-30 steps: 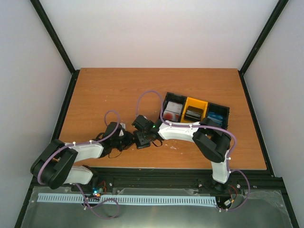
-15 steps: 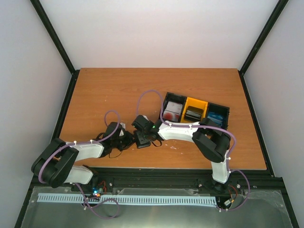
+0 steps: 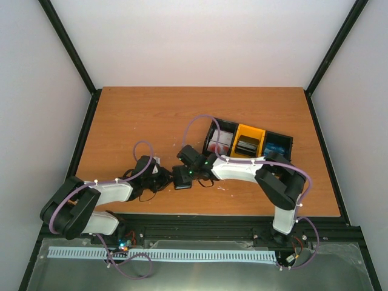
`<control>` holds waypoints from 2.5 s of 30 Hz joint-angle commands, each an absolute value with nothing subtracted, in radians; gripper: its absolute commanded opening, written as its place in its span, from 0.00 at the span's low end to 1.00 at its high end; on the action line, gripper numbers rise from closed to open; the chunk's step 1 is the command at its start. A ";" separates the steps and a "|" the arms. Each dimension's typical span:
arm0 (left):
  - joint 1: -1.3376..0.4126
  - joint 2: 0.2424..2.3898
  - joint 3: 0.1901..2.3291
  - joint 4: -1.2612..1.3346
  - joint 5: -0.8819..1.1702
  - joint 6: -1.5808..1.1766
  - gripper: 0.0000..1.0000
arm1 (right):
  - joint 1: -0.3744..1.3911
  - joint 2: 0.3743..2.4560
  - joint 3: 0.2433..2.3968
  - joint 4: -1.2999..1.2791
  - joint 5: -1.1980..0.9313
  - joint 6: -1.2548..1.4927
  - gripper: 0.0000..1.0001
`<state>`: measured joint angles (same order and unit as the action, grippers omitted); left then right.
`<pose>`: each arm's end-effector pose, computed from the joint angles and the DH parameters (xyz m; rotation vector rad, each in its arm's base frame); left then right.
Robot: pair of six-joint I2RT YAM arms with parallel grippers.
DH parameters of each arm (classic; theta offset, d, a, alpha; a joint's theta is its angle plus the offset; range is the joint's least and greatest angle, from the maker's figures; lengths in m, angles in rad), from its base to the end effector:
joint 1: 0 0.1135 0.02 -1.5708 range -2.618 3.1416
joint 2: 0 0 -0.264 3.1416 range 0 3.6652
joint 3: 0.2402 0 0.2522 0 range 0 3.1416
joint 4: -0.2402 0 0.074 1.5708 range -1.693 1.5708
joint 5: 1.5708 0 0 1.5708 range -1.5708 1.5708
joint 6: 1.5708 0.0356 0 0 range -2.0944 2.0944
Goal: Put the credit cards into the card holder
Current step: Open the card holder at the center of the board.
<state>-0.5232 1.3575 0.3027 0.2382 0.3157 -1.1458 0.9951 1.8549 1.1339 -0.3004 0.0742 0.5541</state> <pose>0.1773 -0.1150 0.1095 -0.6548 2.5824 -1.0645 0.2063 0.3129 0.1569 -0.5550 2.6037 0.4541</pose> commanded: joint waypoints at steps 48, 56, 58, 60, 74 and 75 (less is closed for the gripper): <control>-0.512 1.094 0.263 0.122 0.254 -1.187 0.75 | 0.777 1.690 0.830 0.083 -0.375 0.672 0.03; -0.505 1.229 0.287 0.335 0.539 -1.192 0.81 | 0.792 1.686 0.840 0.092 -0.380 0.659 0.03; -0.503 1.247 0.287 0.349 0.548 -1.198 0.79 | 0.798 1.689 0.843 0.093 -0.382 0.659 0.03; -0.503 1.269 0.284 0.371 0.559 -1.203 0.73 | 0.803 1.692 0.847 0.098 -0.388 0.658 0.03; -0.503 1.384 0.287 0.446 0.555 -1.197 0.17 | 0.813 1.688 0.835 0.092 -0.365 0.664 0.03; -0.503 1.386 0.290 0.436 0.550 -1.191 0.12 | 0.813 1.685 0.833 0.084 -0.350 0.664 0.03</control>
